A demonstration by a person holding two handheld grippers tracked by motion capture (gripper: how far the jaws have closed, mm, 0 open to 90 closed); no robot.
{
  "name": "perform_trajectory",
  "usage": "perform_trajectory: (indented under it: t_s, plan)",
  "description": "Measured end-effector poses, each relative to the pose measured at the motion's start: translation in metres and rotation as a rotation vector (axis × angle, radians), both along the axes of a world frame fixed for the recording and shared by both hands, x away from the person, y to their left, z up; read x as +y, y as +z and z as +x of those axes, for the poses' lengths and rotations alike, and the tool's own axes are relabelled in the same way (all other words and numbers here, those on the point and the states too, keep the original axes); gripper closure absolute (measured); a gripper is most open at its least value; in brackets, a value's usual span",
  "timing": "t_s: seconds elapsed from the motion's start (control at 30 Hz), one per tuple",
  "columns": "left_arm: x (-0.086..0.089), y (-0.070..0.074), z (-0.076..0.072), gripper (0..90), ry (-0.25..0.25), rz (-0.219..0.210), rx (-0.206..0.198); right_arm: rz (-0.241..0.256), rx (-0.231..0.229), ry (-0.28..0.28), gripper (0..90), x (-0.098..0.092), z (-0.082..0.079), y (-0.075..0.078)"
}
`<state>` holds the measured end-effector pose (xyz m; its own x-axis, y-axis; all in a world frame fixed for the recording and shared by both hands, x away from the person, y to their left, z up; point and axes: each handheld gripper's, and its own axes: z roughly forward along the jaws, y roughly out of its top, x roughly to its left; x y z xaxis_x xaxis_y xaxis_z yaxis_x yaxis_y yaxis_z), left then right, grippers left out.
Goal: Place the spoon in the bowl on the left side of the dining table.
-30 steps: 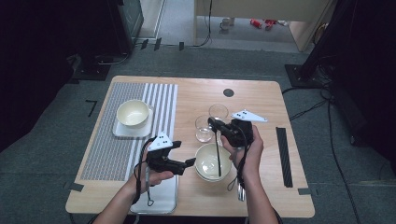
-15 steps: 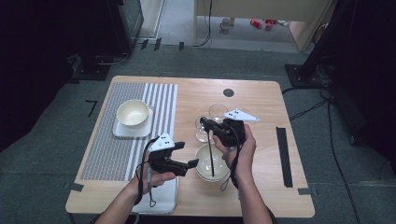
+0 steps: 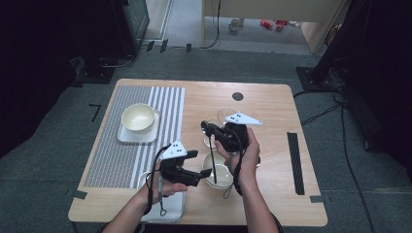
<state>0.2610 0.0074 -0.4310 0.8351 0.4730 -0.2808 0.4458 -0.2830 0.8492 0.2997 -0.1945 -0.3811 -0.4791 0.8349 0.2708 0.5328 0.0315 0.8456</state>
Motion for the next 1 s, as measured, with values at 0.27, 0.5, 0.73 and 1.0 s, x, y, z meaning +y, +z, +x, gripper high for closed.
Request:
perform_trajectory:
  t_s: [0.27, 0.5, 0.73, 1.0]
  plan:
    - [-0.005, 0.000, -0.003, 18.1, -0.006, 0.002, -0.003, 0.006, -0.006, 0.007, 90.0, 0.007, -0.001, 0.002]
    - [-0.008, 0.000, -0.006, 23.9, -0.008, 0.001, -0.003, 0.011, -0.015, 0.015, 90.0, 0.012, -0.002, 0.005]
    - [-0.011, 0.000, -0.009, 33.2, -0.026, -0.006, -0.002, 0.017, -0.018, 0.017, 90.0, 0.016, -0.002, 0.006]
    - [-0.012, -0.002, -0.009, 46.6, -0.034, -0.012, 0.016, 0.025, -0.028, 0.014, 90.0, 0.019, -0.004, 0.008]
